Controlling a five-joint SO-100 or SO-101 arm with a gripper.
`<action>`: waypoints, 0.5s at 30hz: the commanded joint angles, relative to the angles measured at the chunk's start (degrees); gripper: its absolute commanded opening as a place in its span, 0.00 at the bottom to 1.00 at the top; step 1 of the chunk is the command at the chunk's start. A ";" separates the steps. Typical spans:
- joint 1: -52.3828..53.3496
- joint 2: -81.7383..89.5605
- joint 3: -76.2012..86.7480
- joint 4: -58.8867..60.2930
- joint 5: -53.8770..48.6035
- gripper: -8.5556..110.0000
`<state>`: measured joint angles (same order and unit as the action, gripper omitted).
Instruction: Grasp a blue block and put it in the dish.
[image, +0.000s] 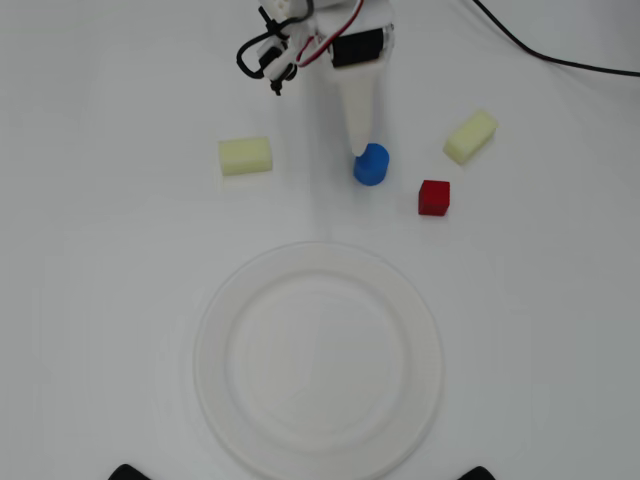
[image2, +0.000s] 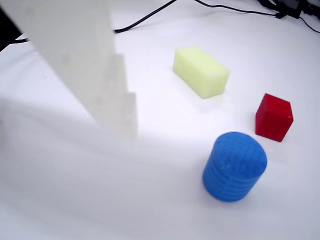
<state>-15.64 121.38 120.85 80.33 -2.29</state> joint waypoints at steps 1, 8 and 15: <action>-0.79 -4.31 -1.93 -3.25 1.23 0.39; -0.70 -12.30 -0.18 -11.25 2.81 0.39; -3.96 -12.74 5.98 -17.31 3.60 0.38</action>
<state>-18.37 108.63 125.77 64.86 0.97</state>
